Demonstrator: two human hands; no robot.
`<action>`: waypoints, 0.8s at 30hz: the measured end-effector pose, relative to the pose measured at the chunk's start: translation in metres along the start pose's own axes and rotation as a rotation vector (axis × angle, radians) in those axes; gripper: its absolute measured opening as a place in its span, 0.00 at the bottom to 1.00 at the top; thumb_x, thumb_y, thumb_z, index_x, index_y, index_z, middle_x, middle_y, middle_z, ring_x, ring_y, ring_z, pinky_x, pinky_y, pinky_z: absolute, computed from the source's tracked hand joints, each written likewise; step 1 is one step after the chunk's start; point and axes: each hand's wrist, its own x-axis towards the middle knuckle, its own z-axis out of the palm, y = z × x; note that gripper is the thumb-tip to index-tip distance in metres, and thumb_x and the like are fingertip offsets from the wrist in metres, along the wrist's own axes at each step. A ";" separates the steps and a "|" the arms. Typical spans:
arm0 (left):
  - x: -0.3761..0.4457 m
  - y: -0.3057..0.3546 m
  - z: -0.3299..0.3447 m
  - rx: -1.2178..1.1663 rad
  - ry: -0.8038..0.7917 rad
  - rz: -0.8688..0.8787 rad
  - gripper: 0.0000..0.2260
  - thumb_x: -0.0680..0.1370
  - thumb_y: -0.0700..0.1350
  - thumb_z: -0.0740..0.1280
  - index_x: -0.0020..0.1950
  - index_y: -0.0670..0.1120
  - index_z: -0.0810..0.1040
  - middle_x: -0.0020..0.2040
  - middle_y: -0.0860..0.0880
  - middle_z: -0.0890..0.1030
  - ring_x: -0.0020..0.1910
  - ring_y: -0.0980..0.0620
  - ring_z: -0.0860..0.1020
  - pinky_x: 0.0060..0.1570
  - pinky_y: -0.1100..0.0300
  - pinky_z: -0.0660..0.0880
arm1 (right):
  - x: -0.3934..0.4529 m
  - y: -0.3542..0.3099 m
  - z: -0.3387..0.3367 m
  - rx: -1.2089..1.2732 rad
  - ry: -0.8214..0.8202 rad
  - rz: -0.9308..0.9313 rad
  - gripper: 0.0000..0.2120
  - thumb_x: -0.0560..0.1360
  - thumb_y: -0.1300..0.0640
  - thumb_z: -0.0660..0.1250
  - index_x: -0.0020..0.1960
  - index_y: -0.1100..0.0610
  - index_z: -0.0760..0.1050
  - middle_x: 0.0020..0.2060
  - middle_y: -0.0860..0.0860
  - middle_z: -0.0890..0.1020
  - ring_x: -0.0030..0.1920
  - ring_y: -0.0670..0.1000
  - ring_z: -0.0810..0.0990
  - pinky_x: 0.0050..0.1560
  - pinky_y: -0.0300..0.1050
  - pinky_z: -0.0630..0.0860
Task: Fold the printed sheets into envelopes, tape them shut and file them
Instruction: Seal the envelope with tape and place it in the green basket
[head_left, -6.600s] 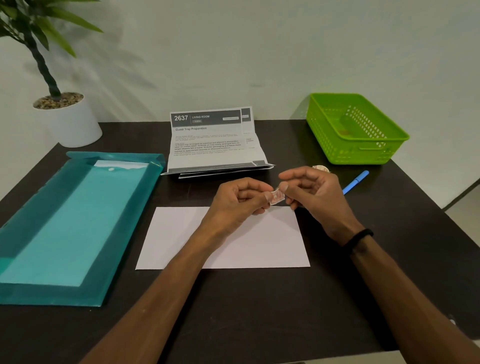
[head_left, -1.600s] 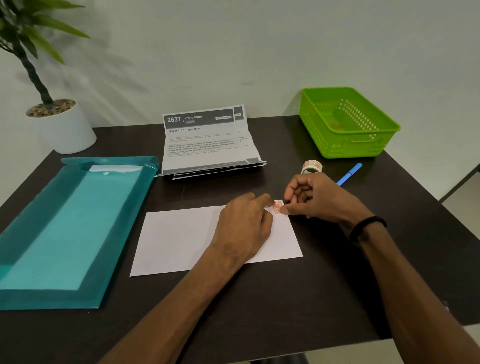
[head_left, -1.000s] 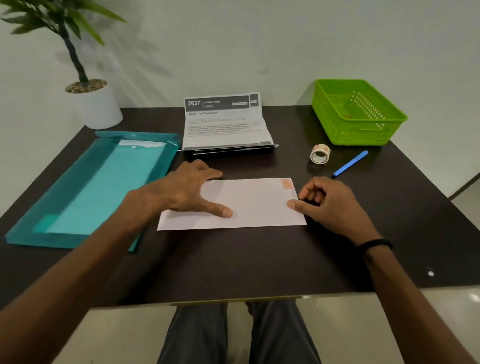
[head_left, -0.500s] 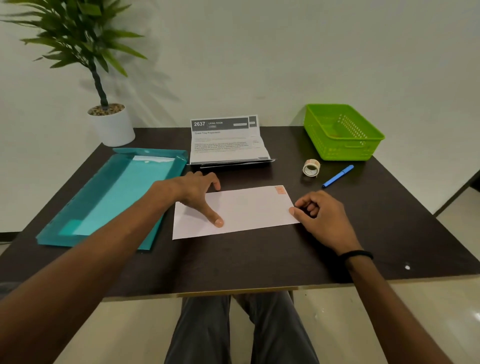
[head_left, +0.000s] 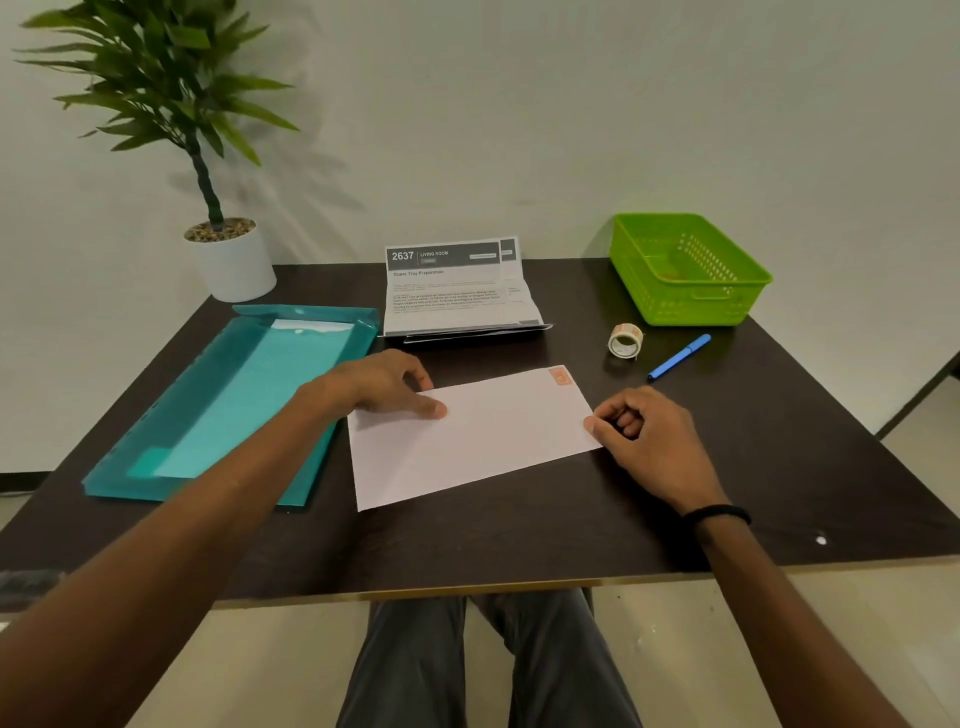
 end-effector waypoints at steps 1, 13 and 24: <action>-0.004 0.000 -0.002 -0.062 -0.009 0.002 0.17 0.77 0.56 0.75 0.62 0.51 0.79 0.62 0.51 0.77 0.60 0.51 0.74 0.58 0.57 0.71 | 0.000 0.000 0.000 0.000 0.004 -0.003 0.04 0.77 0.51 0.76 0.49 0.49 0.81 0.46 0.45 0.80 0.44 0.47 0.79 0.44 0.36 0.75; -0.059 0.007 0.010 -0.566 -0.115 0.006 0.12 0.77 0.53 0.75 0.58 0.50 0.84 0.49 0.49 0.88 0.44 0.49 0.87 0.41 0.58 0.81 | -0.011 -0.008 -0.001 0.138 0.124 0.158 0.23 0.74 0.47 0.78 0.63 0.51 0.73 0.49 0.47 0.80 0.47 0.45 0.80 0.48 0.38 0.77; -0.052 0.048 0.056 -0.955 0.162 0.060 0.11 0.78 0.54 0.74 0.57 0.52 0.81 0.51 0.49 0.87 0.49 0.47 0.86 0.47 0.52 0.82 | -0.072 -0.046 -0.006 0.366 -0.044 0.335 0.23 0.70 0.37 0.76 0.58 0.49 0.78 0.47 0.46 0.85 0.47 0.46 0.85 0.49 0.42 0.83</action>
